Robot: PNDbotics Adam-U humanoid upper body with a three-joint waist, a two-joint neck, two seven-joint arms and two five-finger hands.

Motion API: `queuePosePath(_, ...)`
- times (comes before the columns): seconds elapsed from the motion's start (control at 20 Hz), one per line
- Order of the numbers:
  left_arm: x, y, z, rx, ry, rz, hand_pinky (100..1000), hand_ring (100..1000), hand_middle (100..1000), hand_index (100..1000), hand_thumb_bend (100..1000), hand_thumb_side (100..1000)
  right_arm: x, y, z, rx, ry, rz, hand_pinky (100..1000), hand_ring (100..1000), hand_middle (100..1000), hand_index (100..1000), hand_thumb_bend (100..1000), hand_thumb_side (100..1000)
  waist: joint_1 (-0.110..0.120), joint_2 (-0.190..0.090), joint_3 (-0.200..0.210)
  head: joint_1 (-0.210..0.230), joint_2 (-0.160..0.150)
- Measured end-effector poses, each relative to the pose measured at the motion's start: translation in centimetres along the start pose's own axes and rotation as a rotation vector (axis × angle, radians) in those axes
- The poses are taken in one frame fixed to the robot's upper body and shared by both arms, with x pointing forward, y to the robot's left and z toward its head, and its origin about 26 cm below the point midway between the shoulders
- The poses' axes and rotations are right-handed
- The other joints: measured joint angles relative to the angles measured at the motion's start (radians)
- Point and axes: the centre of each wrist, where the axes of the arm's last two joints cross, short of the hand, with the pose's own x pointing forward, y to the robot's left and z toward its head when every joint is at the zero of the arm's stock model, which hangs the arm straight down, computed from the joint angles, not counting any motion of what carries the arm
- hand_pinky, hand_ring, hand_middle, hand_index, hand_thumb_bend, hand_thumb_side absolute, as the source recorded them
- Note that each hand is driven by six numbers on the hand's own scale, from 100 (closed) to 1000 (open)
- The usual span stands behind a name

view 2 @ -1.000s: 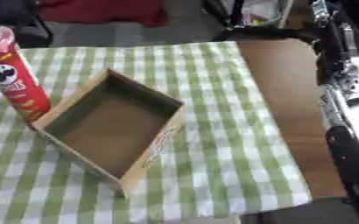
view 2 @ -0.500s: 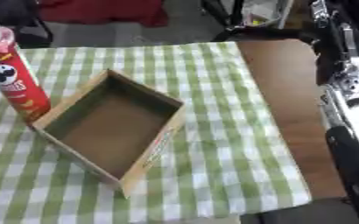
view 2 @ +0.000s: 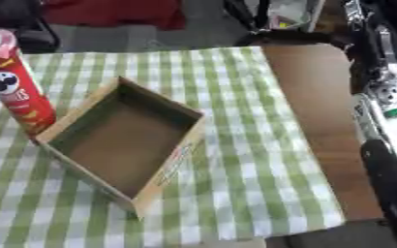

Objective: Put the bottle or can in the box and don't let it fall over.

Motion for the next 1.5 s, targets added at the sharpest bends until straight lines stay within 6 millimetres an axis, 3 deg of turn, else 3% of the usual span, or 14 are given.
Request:
queuePosePath(0.45,0.4,-0.6,0.1,-0.122,-0.017,0.014,1000,871,802,841,941,199,0.0,0.1,0.0,0.004,0.003,0.001,833,857,853,866,349,667,0.000,0.000,0.000,0.003,-0.001)
queuePosePath(1.25,1.2,-3.4,-2.1,-0.175,0.020,-0.041,1000,897,815,844,974,173,-0.2,0.4,0.1,0.017,0.007,-0.005,834,857,852,866,351,667,0.000,0.000,-0.007,0.019,-0.013)
queuePosePath(1.5,1.4,-4.4,-2.7,-0.200,0.030,-0.050,1000,898,815,844,946,192,-0.1,0.4,0.0,0.020,0.008,-0.005,834,857,851,866,348,668,0.000,0.000,-0.008,0.023,-0.018)
